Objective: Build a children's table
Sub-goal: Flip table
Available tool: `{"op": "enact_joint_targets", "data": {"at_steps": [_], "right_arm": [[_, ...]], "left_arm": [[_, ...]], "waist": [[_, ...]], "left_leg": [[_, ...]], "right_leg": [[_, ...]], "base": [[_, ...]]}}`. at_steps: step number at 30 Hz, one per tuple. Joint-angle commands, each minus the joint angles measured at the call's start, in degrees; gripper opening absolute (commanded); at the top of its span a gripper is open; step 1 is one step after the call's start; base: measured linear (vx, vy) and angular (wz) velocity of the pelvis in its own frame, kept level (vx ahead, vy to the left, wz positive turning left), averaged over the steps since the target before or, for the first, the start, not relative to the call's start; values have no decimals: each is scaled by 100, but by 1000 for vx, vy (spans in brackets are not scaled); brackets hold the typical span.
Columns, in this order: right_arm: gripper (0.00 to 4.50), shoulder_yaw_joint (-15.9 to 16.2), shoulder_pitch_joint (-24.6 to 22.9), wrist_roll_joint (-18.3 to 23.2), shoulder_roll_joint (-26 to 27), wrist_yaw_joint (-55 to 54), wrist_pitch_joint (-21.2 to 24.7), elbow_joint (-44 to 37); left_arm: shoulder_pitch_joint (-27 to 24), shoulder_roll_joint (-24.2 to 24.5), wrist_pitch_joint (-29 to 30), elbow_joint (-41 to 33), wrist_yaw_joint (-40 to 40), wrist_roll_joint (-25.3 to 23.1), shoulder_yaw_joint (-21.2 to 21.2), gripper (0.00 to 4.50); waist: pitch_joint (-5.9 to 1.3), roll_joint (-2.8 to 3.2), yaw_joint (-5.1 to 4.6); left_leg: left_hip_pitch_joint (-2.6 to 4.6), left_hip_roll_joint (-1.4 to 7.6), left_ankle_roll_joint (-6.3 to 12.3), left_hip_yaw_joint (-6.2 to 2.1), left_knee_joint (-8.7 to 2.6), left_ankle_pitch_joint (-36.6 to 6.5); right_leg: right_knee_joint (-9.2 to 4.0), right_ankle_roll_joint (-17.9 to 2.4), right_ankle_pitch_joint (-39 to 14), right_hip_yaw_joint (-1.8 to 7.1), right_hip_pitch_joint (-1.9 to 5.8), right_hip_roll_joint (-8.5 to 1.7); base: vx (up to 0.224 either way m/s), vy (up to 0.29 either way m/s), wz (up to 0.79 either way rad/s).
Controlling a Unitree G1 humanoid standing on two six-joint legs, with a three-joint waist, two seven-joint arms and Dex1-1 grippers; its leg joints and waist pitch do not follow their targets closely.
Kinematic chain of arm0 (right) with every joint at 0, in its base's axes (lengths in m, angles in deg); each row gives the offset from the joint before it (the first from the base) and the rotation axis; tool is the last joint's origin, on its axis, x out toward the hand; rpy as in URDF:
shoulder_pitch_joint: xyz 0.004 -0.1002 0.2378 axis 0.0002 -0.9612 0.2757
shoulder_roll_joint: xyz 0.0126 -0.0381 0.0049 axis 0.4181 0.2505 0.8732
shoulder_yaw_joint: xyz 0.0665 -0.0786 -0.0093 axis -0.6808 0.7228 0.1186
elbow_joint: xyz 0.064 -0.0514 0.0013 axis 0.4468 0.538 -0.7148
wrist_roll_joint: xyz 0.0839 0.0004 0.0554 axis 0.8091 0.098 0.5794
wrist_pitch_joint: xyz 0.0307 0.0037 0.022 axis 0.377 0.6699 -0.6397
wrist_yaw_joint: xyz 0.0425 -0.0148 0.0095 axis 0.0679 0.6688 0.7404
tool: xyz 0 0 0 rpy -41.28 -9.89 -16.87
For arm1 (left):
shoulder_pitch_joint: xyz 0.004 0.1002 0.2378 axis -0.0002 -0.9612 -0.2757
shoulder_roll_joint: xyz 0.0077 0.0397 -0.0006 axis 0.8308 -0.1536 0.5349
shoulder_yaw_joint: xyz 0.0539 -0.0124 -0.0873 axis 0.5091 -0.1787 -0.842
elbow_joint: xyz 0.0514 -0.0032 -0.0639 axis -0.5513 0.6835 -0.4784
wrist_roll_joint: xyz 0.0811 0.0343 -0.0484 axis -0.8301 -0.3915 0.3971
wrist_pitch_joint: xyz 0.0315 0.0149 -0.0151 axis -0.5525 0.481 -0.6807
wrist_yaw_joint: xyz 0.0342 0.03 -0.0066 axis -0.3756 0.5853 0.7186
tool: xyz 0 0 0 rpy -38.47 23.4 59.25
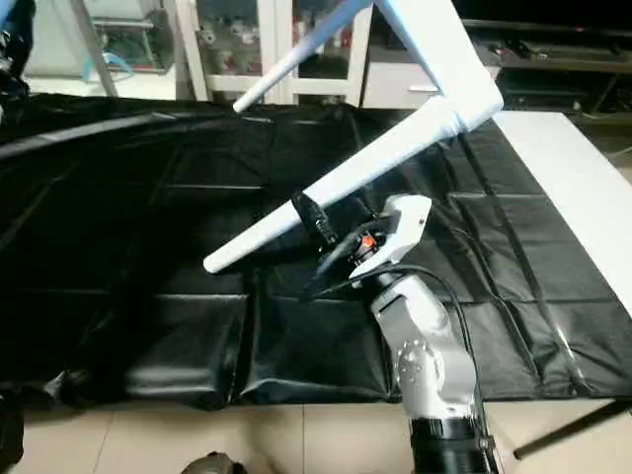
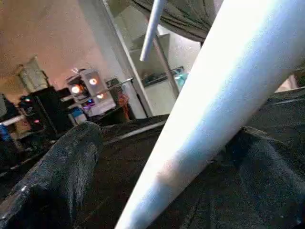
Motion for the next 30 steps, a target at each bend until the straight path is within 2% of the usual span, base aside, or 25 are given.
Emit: {"op": "enact_joint_targets", "data": {"at_steps": [1,4,7,11,12,13,15,17,18,19,25,27,30], "right_arm": [[450,18,328,-179,23,-37,-194,377],[450,-73,677,-417,65,-350,-353,966],[450,-159,914,-489,105,-491,-420,1355],[450,-289,1171,-475,163,-535,-655,1755],[421,-326,1229,-463,181,-527,-729,1838],[414,-364,1287,-457,198,-507,-824,1895],[409,-430,1329,-418,221,-495,-904,1861],[397,-466,1337,-385,229,-477,-931,1821],[375,-473,1323,-386,209,-446,-978,1758],[373,-500,1315,-354,208,-444,-995,1688],[328,-570,1317,-303,176,-408,-1083,1437],[309,-500,1185,-343,121,-353,-1059,1064],[287,-369,1074,-471,58,-303,-1086,864]], "left_arm": [[139,-94,15,-349,222,587,-320,218],[151,-98,33,-366,211,618,-320,218],[166,-116,65,-384,221,625,-335,218],[177,-124,102,-398,242,612,-324,218],[178,-124,111,-402,246,608,-320,218],[169,-126,140,-420,260,594,-321,218],[140,-137,198,-461,316,546,-333,218],[121,-143,223,-483,342,539,-337,218],[76,-151,256,-524,366,538,-344,218],[45,-169,272,-550,382,547,-358,218],[-128,-256,333,-657,460,562,-432,218],[-308,-348,328,-693,539,580,-527,218],[-473,-413,304,-692,578,597,-584,218]], "waist": [[-482,-33,-30],[-480,-25,-40],[-494,2,-32],[-498,-6,-29],[-494,-11,-26],[-492,-11,-28],[-491,-33,-26],[-497,-24,-21],[-495,-38,-25],[-498,-55,-26],[-482,-59,-23],[-483,-84,-35],[-485,-88,-38]], "left_leg": [[121,308,73,-133,-439,-649],[130,300,13,-120,-436,-650],[153,312,11,-120,-430,-607],[146,311,14,-118,-432,-625],[146,309,11,-115,-431,-657],[145,311,12,-115,-432,-666],[144,315,35,-112,-433,-631],[148,319,61,-115,-429,-579],[147,314,87,-109,-427,-542],[143,315,101,-105,-423,-518],[150,322,120,-104,-432,-574],[151,324,111,-103,-437,-586],[137,313,140,-99,-428,-520]], "right_leg": [[-381,-1089,-555,308,287,-484],[-389,-1134,-681,311,276,-487],[-368,-1136,-517,306,261,-466],[-352,-1164,-410,301,271,-470],[-360,-1163,-441,305,277,-477],[-362,-1159,-459,308,278,-478],[-357,-1147,-468,305,284,-477],[-348,-1144,-435,303,283,-477],[-348,-1147,-394,305,284,-468],[-345,-1154,-370,306,290,-473],[-364,-1106,-553,306,274,-469],[-366,-1077,-590,305,277,-464],[-363,-1064,-522,306,284,-465]], "base": [[0,0,0],[0,0,0],[0,0,0],[0,0,0],[0,0,0],[0,0,0],[0,0,0],[0,0,0],[0,0,0],[0,0,0],[0,0,0],[0,0,0],[0,0,0]]}}
